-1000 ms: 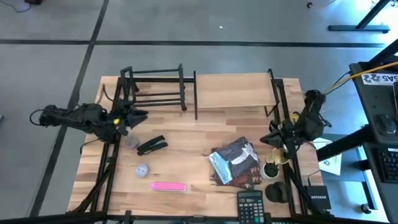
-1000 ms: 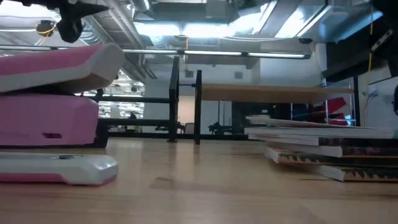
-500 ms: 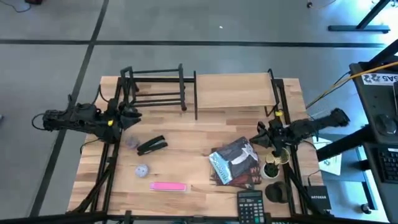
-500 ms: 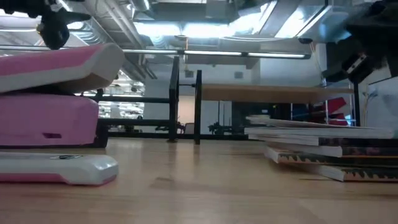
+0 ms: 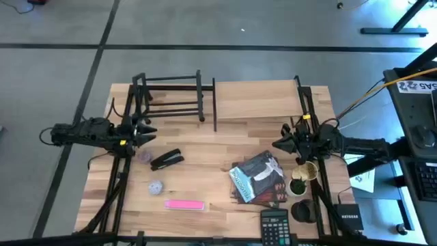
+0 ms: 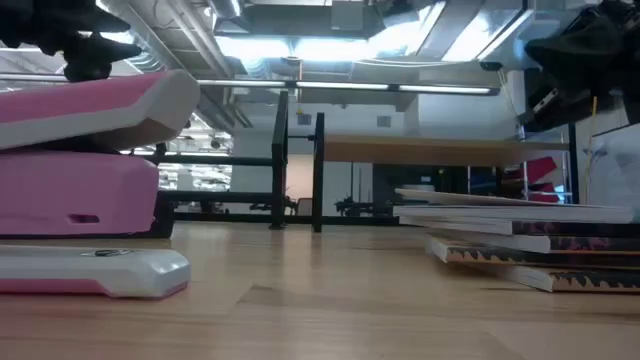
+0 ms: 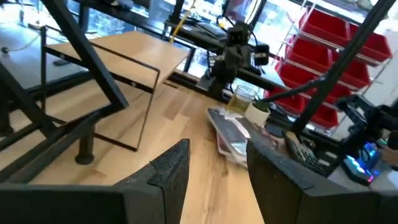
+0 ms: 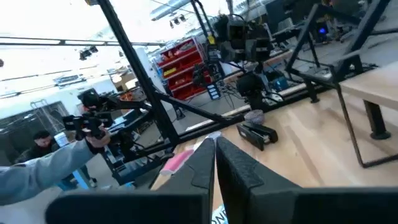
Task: Stock shelves
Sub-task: Return to home position
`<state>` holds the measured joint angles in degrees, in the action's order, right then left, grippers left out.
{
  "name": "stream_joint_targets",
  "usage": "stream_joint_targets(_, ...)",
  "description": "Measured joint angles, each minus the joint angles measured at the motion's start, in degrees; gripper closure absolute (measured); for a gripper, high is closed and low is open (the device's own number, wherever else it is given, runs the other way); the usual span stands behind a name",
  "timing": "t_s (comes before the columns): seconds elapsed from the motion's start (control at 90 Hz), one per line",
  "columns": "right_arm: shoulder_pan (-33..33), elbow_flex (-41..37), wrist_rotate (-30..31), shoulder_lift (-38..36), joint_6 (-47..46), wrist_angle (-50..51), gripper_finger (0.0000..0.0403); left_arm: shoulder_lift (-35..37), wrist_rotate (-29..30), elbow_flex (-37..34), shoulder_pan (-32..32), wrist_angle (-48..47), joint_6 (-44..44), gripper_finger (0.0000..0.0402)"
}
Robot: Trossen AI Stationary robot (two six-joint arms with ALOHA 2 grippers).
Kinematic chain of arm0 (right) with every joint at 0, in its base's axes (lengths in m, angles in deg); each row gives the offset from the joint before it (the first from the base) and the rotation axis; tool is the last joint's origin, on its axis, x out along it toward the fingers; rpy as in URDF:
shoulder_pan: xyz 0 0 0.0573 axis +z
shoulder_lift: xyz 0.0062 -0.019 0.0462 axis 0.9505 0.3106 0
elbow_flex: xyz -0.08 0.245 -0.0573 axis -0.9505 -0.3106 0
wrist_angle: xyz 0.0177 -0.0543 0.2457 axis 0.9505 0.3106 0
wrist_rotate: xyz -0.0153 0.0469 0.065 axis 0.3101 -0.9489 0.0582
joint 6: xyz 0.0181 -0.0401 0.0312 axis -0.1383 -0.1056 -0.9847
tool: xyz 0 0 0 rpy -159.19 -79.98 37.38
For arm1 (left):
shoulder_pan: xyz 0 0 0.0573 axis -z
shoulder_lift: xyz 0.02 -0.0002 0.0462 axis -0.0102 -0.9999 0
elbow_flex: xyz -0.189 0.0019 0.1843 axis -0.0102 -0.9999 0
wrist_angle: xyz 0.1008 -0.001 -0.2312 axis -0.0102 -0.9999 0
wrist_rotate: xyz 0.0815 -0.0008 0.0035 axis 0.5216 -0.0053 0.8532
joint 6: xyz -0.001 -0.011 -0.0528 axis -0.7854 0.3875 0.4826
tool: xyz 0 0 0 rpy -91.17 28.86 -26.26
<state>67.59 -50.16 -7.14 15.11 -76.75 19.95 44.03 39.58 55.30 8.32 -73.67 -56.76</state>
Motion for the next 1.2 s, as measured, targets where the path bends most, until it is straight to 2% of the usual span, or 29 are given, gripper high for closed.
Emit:
stream_joint_targets(0.267, 0.13, 0.0, -0.62, 0.02, -1.04, -0.34, 0.0403, -0.02, -3.76, -10.88, 0.0, 17.57, -3.48, 0.0261)
stream_joint_targets(0.5, 0.15, 0.0, -1.13, 0.01, -0.87, -0.46, 0.0403, -0.01, -5.11, -16.29, 0.0, 22.17, -1.17, 0.0261)
stream_joint_targets(0.611, 0.15, 0.0, -1.49, 0.02, 0.89, -0.45, 0.0403, 0.0, -4.93, -18.76, 0.0, 27.77, -2.35, 0.0261)
stream_joint_targets(0.856, 0.15, 0.0, -1.98, 0.01, 3.61, -0.4, 0.0403, 0.0, -5.29, -18.82, 0.0, 28.69, -3.37, 0.0261)
stream_joint_targets(1.2, 0.15, 0.0, 9.99, 0.05, 8.16, 5.43, 0.0403, -0.07, -4.24, -18.82, 0.0, 27.49, -4.0, 0.0261)
